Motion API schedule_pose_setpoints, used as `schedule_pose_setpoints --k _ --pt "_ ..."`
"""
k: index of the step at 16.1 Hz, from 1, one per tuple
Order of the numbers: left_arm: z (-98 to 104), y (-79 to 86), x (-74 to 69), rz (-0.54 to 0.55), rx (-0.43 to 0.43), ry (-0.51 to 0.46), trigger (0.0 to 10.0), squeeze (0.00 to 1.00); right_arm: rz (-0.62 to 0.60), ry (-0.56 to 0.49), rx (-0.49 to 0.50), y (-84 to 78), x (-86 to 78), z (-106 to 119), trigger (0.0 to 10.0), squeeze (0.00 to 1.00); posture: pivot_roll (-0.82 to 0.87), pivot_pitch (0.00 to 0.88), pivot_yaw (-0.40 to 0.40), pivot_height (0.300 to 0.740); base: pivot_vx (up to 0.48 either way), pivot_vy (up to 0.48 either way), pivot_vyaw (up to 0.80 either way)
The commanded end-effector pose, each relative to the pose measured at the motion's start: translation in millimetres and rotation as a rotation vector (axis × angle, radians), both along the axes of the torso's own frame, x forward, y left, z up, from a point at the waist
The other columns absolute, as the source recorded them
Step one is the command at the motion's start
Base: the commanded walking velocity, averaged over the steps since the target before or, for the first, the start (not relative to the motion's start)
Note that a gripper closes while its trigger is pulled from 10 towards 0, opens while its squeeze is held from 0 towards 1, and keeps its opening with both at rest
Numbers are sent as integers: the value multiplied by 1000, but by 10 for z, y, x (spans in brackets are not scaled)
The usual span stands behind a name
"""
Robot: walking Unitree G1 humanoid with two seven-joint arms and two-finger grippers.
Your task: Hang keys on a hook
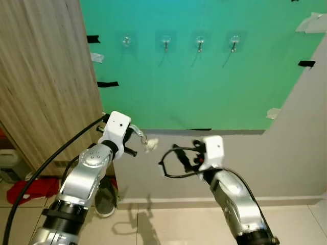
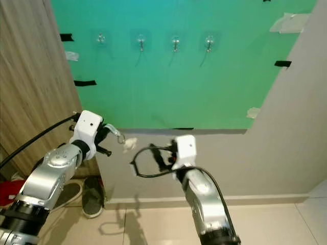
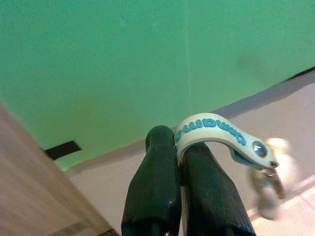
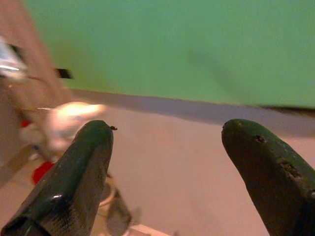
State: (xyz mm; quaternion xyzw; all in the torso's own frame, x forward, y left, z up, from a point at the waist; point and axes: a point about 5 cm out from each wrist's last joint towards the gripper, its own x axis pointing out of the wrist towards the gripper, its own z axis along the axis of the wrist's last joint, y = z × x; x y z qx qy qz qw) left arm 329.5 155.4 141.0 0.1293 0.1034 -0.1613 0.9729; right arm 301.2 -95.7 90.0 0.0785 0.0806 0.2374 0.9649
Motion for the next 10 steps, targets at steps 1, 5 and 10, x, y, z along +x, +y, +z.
schedule_pose_setpoints --k 1,5,10 --pt "97 -11 23 -10 -21 -23 10000 0 31 -20 17 27 25 93 10000 0 -18 0 -51 740 0 0 0" --pt "347 -75 60 -124 -2 -76 10000 0 320 -49 83 101 77 467 10000 0 -2 0 -55 740 0 0 0" --pt "580 -61 109 -180 99 -164 10000 0 479 -58 68 -68 142 694 10000 0 1 0 -56 740 0 0 0"
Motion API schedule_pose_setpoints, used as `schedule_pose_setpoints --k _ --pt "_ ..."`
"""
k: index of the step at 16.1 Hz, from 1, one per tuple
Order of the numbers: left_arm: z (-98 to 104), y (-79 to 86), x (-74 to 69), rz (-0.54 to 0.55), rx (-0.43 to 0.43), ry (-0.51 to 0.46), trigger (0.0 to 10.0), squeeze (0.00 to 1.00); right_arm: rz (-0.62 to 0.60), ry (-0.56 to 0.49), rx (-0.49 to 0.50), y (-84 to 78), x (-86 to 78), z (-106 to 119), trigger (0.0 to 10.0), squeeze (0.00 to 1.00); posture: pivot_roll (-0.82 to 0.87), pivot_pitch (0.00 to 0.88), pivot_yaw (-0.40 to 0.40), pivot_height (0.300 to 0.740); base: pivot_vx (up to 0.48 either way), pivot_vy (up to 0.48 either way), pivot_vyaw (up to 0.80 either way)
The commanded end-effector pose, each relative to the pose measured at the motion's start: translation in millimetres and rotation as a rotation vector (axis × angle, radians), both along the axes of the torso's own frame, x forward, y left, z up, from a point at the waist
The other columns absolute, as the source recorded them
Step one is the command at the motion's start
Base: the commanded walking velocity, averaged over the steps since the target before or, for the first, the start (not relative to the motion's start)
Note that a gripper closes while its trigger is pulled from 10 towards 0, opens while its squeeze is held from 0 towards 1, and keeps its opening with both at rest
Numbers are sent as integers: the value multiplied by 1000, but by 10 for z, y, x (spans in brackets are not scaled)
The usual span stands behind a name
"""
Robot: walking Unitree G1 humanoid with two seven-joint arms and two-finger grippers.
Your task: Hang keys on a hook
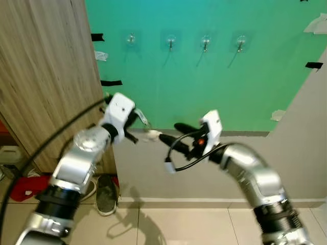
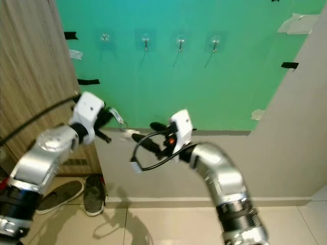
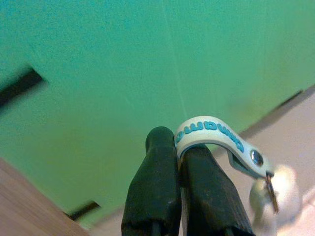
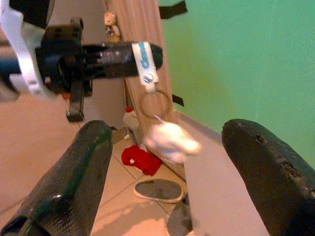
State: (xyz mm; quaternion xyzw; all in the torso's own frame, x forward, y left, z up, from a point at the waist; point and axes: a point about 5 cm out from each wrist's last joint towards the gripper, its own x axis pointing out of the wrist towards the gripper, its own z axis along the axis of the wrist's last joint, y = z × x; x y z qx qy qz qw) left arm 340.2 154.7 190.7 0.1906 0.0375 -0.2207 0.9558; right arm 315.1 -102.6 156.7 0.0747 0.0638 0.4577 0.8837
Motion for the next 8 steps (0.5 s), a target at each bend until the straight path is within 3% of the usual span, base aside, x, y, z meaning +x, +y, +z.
schedule_pose_setpoints --k 1,5,8 --pt "122 -55 4 -41 13 -47 10000 0 25 -4 -4 -15 7 28 10000 0 3 0 -58 740 0 0 0" --pt "369 -75 24 -89 4 -111 10000 0 55 -3 -28 -72 65 96 10000 0 -2 0 -64 740 0 0 0" --pt "474 -142 -36 -216 2 -148 10000 0 121 -1 -54 -50 87 51 10000 0 -4 0 -64 740 0 0 0"
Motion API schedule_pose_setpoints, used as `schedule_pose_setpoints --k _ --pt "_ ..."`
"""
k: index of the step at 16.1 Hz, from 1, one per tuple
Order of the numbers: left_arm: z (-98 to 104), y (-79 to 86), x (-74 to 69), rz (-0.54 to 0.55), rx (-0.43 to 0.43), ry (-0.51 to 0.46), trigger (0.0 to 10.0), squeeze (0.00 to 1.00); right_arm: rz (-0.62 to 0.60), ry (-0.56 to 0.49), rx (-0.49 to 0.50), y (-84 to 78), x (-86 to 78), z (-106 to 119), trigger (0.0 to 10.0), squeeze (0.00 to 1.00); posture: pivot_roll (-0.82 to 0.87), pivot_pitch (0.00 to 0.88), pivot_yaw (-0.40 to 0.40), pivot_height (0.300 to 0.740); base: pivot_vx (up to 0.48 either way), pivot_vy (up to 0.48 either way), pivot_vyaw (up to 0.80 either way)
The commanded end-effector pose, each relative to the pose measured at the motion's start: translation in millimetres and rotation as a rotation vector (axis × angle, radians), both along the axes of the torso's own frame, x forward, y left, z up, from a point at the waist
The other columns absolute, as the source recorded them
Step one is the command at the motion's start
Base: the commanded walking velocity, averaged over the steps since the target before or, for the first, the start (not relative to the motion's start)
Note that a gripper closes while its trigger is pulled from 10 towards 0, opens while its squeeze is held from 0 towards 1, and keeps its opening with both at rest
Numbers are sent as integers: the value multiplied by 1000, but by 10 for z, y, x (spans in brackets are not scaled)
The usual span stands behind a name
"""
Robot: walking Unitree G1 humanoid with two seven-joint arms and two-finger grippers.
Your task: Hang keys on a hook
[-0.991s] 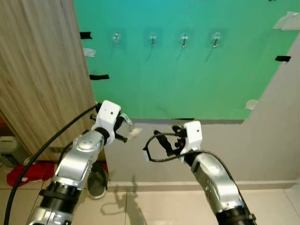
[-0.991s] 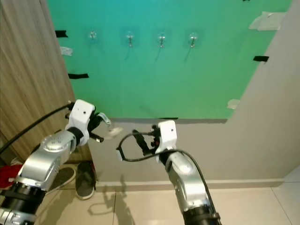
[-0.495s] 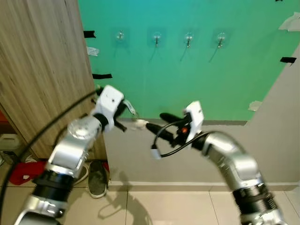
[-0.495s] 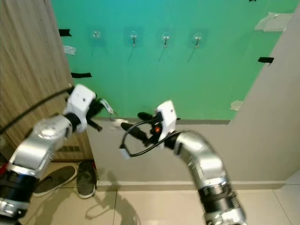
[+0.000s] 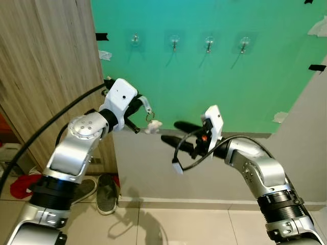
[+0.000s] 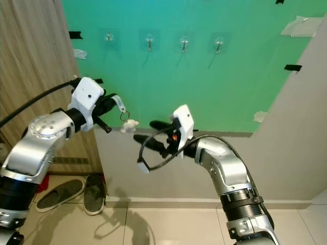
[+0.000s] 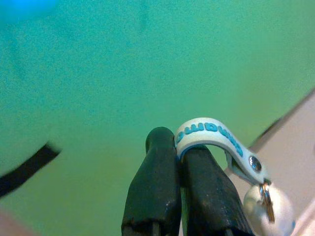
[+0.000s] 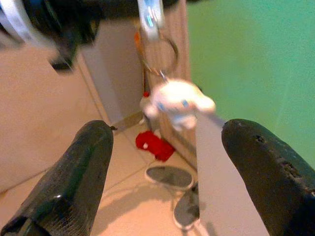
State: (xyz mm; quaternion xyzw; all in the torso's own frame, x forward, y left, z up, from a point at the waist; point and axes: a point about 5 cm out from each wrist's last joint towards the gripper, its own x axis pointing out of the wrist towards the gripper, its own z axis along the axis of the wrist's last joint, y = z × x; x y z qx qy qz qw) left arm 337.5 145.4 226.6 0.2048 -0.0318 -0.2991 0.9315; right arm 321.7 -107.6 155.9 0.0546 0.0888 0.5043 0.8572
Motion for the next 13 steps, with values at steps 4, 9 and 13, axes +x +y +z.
schedule_pose_setpoints --k 4,9,13 --pt "258 -46 -43 -137 30 -87 10000 0 90 -73 -42 -15 61 179 10000 0 1 0 -66 740 0 0 0" --pt "217 -100 -182 -303 116 -91 10000 0 148 -90 -52 -54 103 252 10000 0 4 0 -67 740 0 0 0" --pt "186 -129 -231 -358 136 -89 10000 0 181 -85 0 -35 112 331 10000 0 5 0 -66 740 0 0 0"
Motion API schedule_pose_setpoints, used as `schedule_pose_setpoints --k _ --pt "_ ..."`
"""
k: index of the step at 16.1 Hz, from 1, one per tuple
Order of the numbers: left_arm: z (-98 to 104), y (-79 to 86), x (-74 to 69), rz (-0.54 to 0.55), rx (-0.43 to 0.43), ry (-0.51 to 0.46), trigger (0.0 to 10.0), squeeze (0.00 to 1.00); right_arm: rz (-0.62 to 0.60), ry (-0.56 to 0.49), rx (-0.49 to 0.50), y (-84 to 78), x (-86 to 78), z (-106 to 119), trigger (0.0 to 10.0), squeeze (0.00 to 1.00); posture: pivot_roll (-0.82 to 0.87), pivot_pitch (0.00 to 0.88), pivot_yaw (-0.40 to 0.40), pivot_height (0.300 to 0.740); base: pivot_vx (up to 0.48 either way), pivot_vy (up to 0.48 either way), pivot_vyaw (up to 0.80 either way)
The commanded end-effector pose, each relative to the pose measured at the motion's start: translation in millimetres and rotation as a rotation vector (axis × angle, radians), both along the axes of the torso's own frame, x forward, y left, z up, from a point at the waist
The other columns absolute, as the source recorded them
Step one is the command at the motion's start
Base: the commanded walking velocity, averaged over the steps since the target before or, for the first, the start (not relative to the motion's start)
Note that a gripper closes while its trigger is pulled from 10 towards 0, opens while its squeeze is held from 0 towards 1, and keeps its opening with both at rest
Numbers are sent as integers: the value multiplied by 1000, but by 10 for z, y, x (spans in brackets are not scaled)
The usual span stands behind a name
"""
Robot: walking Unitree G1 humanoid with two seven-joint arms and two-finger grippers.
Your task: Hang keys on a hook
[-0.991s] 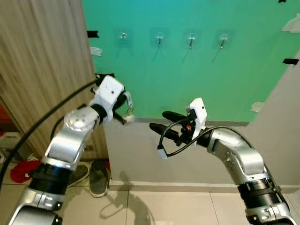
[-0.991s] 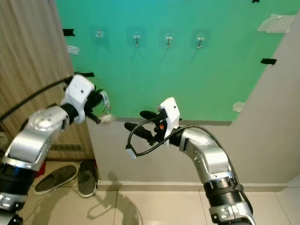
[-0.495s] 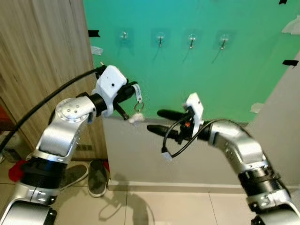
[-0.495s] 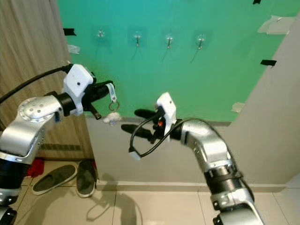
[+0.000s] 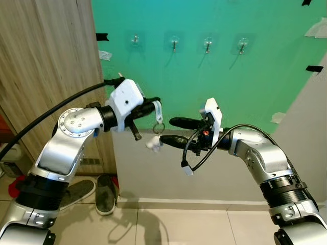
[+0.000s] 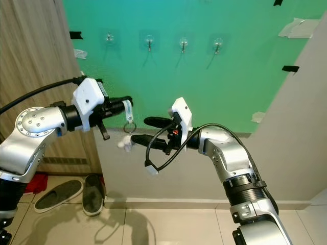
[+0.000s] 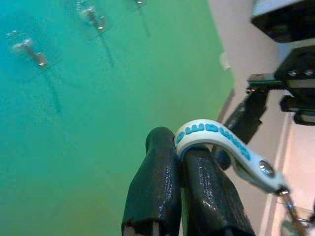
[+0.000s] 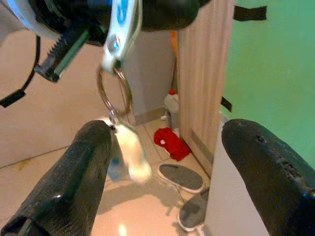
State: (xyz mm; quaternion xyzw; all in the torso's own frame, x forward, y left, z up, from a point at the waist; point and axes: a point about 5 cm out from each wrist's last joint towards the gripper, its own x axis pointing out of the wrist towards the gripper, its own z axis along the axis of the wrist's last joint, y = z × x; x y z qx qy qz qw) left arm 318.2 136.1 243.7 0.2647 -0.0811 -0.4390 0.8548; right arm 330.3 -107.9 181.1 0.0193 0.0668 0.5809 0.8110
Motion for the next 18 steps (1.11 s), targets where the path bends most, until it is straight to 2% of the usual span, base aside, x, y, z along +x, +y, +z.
schedule_pose_setpoints --k 1,8,9,10,11,12,18 --pt "12 -38 -45 -40 14 -14 10000 0 2 -10 20 -36 31 85 10000 0 6 0 -67 740 0 0 0" --pt "-5 -72 -87 -89 21 -15 10000 0 32 8 41 -23 48 107 10000 0 5 0 -65 740 0 0 0" --pt "-6 -73 -84 -92 21 -14 10000 0 35 12 44 -20 54 105 7608 0 6 0 -67 740 0 0 0" --pt "-7 -75 -76 -92 22 -16 10000 0 45 12 44 -9 49 93 6941 0 6 0 -69 740 0 0 0" --pt "-7 -82 -74 -95 22 -19 10000 0 50 14 45 5 48 86 3137 0 7 0 -69 740 0 0 0" --pt "-3 -90 -77 -97 18 -21 10000 0 55 17 47 15 46 86 0 0 9 0 -71 740 0 0 0" --pt "-12 -93 -83 -98 18 -23 10000 0 76 17 52 14 36 93 0 0 6 0 -75 740 0 0 0"
